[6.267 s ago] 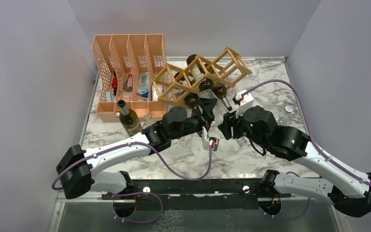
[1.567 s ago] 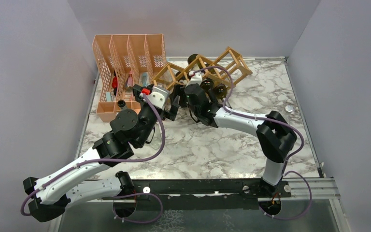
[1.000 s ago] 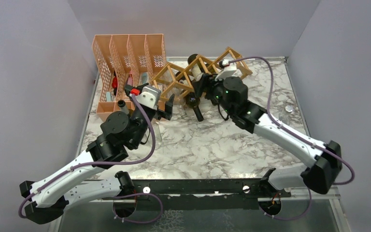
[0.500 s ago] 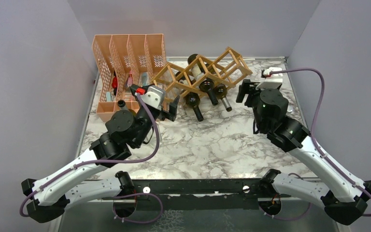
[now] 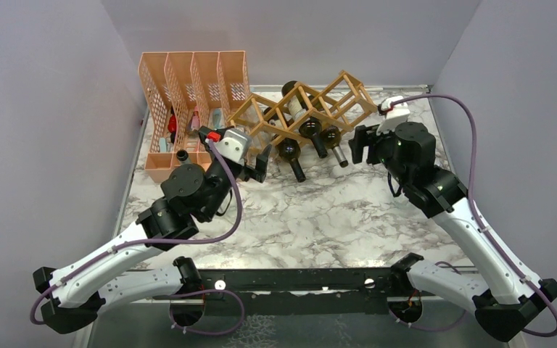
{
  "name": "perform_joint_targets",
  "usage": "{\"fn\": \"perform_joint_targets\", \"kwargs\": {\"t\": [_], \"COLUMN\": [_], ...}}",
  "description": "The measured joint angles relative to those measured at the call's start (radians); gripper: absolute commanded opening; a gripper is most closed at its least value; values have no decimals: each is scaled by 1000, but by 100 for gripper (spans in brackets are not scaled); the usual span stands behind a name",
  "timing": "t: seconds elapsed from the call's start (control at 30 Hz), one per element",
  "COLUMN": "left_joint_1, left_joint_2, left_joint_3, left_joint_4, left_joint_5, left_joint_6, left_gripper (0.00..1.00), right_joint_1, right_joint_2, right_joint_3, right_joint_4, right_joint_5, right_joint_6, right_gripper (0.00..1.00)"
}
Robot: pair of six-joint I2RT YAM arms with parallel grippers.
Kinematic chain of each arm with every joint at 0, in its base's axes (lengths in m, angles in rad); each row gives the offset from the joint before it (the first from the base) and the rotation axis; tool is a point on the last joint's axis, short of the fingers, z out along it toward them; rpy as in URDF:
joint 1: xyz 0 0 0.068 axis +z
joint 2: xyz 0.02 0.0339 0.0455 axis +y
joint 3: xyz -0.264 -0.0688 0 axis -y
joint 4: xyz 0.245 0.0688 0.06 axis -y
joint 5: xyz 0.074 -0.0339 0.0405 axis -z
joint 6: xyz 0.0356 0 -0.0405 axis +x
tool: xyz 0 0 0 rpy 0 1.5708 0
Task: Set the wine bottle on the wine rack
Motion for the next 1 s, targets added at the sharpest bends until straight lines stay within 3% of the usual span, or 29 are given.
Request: {"fn": "perform_joint_targets", "kwargs": {"t": [0.23, 0.33, 0.57, 0.77, 1.0], "left_joint_1": [0, 0, 0, 0, 0], "left_joint_2": [-19, -39, -54, -72, -94], "left_joint_3": [43, 68, 113, 114, 114], "left_joint_4": [-13, -12, -12, -13, -21], "left_joint_5": [0, -1, -8, -24, -40], "left_joint_6": [-17, -31, -45, -51, -56], "left_gripper": [99, 99, 99, 99, 99], "right_joint_1": [6, 64, 344, 418, 486], "right_joint_2": [42, 101, 306, 511, 670], "right_joint_3": [-18, -43, -43, 29, 176], "right_joint_4": [92, 180, 394, 521, 554], "right_joint_5": [-518, -643, -663, -624, -599], "right_joint_6": [-39, -28, -26, -19, -64], "right_gripper": [72, 72, 72, 72, 72]}}
